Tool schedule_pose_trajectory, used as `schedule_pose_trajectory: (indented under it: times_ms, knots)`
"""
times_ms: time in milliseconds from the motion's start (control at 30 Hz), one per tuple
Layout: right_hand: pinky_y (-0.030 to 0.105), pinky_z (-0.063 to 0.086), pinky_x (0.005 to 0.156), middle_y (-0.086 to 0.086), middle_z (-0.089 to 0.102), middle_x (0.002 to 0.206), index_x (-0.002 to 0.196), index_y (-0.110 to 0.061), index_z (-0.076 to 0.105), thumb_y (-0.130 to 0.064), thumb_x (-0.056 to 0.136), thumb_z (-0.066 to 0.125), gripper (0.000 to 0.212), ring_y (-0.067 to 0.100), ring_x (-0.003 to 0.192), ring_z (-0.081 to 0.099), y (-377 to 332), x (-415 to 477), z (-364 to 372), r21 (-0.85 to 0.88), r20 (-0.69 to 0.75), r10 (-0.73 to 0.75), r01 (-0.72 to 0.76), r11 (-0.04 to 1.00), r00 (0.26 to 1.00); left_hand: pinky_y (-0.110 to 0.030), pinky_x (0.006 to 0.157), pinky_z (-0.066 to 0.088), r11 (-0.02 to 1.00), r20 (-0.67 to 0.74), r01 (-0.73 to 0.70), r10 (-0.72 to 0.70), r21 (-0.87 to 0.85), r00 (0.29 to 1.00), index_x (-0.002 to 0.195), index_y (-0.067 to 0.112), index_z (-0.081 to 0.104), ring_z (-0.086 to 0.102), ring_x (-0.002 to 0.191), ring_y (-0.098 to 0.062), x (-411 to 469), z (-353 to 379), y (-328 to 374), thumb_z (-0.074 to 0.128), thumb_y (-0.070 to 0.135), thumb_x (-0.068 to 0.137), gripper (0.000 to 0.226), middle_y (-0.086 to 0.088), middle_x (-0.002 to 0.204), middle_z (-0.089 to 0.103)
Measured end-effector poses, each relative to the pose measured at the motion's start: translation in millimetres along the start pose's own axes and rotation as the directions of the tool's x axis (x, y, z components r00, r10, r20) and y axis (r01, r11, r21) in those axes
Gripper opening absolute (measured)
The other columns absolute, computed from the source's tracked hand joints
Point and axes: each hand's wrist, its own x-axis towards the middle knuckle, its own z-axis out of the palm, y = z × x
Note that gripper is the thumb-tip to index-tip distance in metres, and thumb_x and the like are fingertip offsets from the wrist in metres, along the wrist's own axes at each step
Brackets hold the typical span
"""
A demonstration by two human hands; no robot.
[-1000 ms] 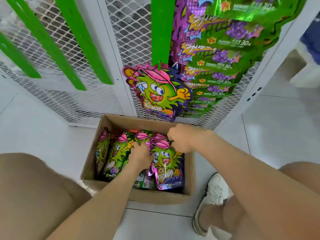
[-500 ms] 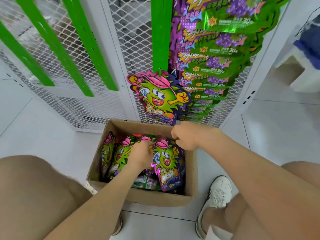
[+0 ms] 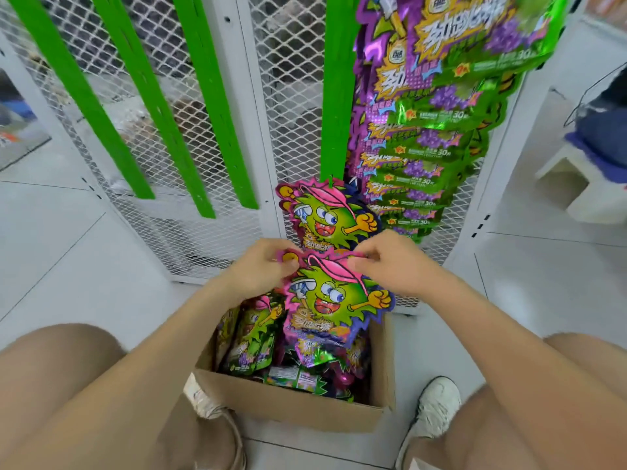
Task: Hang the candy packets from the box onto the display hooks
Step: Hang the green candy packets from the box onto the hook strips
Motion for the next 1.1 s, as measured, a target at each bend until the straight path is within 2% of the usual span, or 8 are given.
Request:
schedule_pose_trajectory:
  times_ms: [100,200,300,467,700,800,933,1100]
  knots:
    - [0.01,0.033,0.061,-0.026,0.057,0.061,0.094,-0.027,0.08,-0.026,0.103,0.066,0.017,-0.007,0.065,0.055,-16.0,-3.8,-4.5,0.091,-0.188,-0.17,0.19,0.978,0.967,-0.049,0.095,0.062,0.999,0.016,0.043,-0.043,-0.006,0.999,0.103,0.015,0.075,0.068,0.086,-0.029,-6.0,-20.8,31.0,0.063,0.003,0.098,0.018,-0.019,0.093,0.069]
    - [0.032,0.04,0.077,-0.022,0.059,0.08,0.104,-0.031,0.076,-0.037,0.106,0.058,0.018,0.009,0.084,0.054,-29.0,-2.2,-7.5,-0.055,-0.287,-0.271,0.266,0.962,0.919,-0.039,0.094,0.056,0.992,-0.062,-0.091,0.097,0.083,0.993,0.095,0.023,0.079,0.072,0.101,-0.025,-12.2,-38.5,67.5,0.055,0.005,0.085,0.032,-0.004,0.101,0.079]
    - [0.034,0.033,0.082,-0.021,0.058,0.088,0.106,-0.029,0.074,-0.039,0.105,0.059,0.018,0.016,0.096,0.047,-39.9,0.8,-15.8,-0.101,-0.309,-0.251,0.231,0.968,0.917,-0.032,0.103,0.047,0.957,-0.19,-0.218,0.255,0.193,0.948,0.123,0.025,0.074,0.062,0.124,-0.009,-7.9,-41.9,95.9,0.048,-0.004,0.091,0.051,0.004,0.125,0.072]
    - [0.035,0.04,0.088,-0.011,0.066,0.104,0.11,-0.023,0.072,-0.049,0.102,0.058,0.03,0.016,0.103,0.05,-55.2,7.3,-41.1,-0.276,-0.361,-0.303,0.209,0.938,0.882,-0.029,0.113,0.042,0.917,-0.281,-0.36,0.396,0.173,0.874,0.15,0.02,0.051,0.053,0.135,-0.01,19.3,-30.7,121.9,0.045,-0.006,0.098,0.058,0.006,0.149,0.056]
    - [0.035,0.042,0.067,-0.005,0.076,0.094,0.114,-0.038,0.071,-0.069,0.098,0.049,0.041,0.022,0.1,0.071,-59.1,11.3,-67.6,-0.51,-0.335,-0.279,0.076,0.857,0.9,-0.03,0.09,0.051,0.911,-0.323,-0.388,0.412,0.138,0.852,0.124,0.016,0.069,0.067,0.101,-0.012,53.8,-22.7,123.9,0.054,0.016,0.11,0.021,-0.001,0.114,0.073]
    - [0.036,0.052,0.07,-0.008,0.076,0.092,0.111,-0.038,0.071,-0.062,0.099,0.054,0.032,0.02,0.097,0.07,-52.1,17.8,-67.9,-0.465,-0.357,-0.28,0.091,0.881,0.891,-0.025,0.072,0.046,0.886,-0.344,-0.428,0.464,0.178,0.816,0.094,0.02,0.07,0.061,0.075,-0.007,54.6,-22.1,126.8,0.058,0.02,0.109,0.019,-0.008,0.09,0.072]
    - [0.046,0.057,0.08,-0.007,0.073,0.105,0.117,-0.036,0.067,-0.044,0.104,0.059,0.018,0.022,0.103,0.067,-49.4,23.8,-61.1,-0.332,-0.343,-0.269,0.152,0.931,0.9,-0.026,0.064,0.038,0.9,-0.295,-0.386,0.432,0.205,0.852,0.089,0.023,0.065,0.05,0.062,-0.001,48.4,-26.2,117.8,0.057,0.031,0.109,0.024,0.011,0.071,0.06]
    - [0.035,0.053,0.062,-0.009,0.066,0.092,0.112,-0.032,0.074,-0.037,0.099,0.07,0.015,0.012,0.082,0.061,-64.9,22.4,-52.0,-0.312,-0.609,-0.377,0.227,0.923,0.697,-0.033,0.081,0.045,0.904,-0.255,-0.421,0.425,0.071,0.869,0.094,0.022,0.067,0.053,0.082,-0.009,23.1,-34.3,121.5,0.046,0.049,0.111,0.038,-0.003,0.085,0.059]
